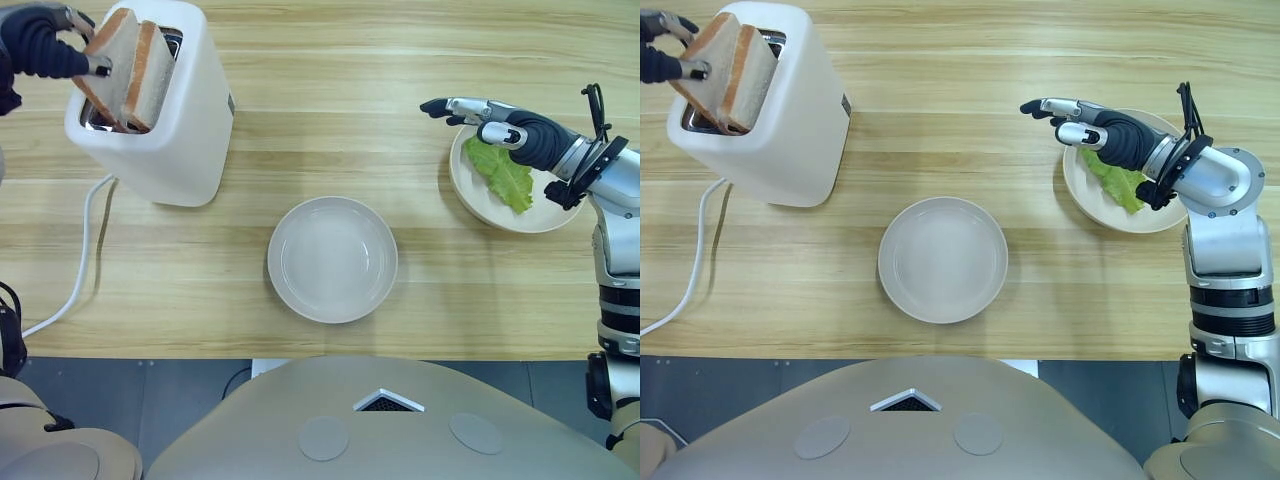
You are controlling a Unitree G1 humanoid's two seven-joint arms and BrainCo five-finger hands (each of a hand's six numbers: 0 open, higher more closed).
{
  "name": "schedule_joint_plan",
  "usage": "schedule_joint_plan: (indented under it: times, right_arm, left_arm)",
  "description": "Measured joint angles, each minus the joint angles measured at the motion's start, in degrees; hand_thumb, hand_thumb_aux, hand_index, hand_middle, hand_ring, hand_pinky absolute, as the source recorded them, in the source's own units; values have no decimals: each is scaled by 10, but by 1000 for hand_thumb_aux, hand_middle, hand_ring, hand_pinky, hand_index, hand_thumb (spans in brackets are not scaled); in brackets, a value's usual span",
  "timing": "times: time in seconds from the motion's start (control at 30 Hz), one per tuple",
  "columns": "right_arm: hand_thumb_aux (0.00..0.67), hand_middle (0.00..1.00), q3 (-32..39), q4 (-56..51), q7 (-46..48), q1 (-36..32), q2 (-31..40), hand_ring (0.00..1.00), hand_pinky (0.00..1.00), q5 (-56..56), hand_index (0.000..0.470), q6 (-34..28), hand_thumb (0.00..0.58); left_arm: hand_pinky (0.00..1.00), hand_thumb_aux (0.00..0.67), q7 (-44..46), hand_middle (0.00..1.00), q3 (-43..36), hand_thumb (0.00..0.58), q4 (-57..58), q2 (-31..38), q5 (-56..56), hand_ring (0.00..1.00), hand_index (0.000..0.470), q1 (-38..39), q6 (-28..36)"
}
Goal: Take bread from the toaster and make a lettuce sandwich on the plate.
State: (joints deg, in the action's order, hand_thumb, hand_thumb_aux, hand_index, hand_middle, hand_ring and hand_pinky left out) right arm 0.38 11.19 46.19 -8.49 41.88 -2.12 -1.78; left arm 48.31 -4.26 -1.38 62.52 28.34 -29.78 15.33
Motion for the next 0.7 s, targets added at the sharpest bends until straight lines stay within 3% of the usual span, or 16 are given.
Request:
schedule_joint_plan:
  times: [0.23, 0.5, 0.7]
  right_arm:
    - [0, 0, 4, -34, -5, -2, 0, 0, 0, 0, 0, 20, 0]
    - [0, 0, 9, -47, -6, -5, -1, 0, 0, 1, 0, 26, 0]
    - [0, 0, 16, -67, -7, -20, -5, 0, 0, 6, 0, 31, 0]
  left_arm:
    - [0, 670, 12, 0, 16, 580, -7, 12, -12, 0, 470, -75, -6]
    - [0, 670, 30, 0, 24, 580, -22, 20, -23, 0, 470, -110, -14]
    - [0, 670, 101, 0, 49, 580, -107, -2, -155, 0, 470, -142, 0]
